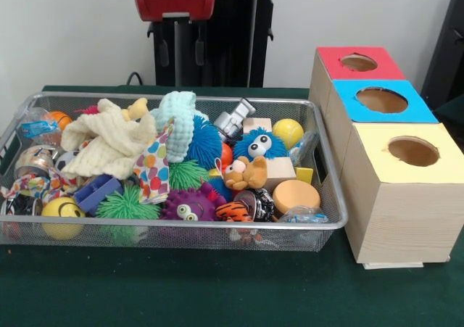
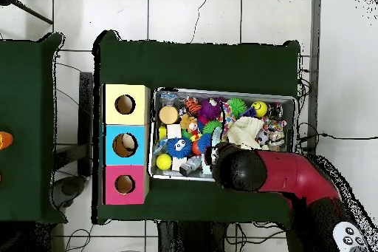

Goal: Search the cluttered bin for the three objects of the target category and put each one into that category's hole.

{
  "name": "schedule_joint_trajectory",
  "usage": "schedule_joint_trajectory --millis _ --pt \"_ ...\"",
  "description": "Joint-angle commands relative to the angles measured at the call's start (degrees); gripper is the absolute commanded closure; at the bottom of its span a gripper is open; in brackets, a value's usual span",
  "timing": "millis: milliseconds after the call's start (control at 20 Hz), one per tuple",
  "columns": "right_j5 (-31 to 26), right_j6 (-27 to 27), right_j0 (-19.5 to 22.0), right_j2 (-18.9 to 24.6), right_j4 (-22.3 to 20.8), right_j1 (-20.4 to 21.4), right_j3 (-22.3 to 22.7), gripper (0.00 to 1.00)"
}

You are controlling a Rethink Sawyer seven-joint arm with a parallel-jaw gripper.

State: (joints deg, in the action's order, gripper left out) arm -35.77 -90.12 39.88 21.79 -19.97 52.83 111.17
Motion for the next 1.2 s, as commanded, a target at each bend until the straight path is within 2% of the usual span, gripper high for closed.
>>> schedule_joint_trajectory --millis 50,550,850,1200 --pt "-2.90 8.18 1.32 4.59 -4.31 -3.79 -3.23 0.00" --pt "-6.88 11.98 5.11 6.05 -5.15 -3.17 -5.97 0.00" --pt "-8.25 14.62 7.45 7.42 -6.33 -6.08 -8.45 0.00" --pt "-4.70 13.45 9.46 7.73 -9.22 -9.69 -8.56 0.00"
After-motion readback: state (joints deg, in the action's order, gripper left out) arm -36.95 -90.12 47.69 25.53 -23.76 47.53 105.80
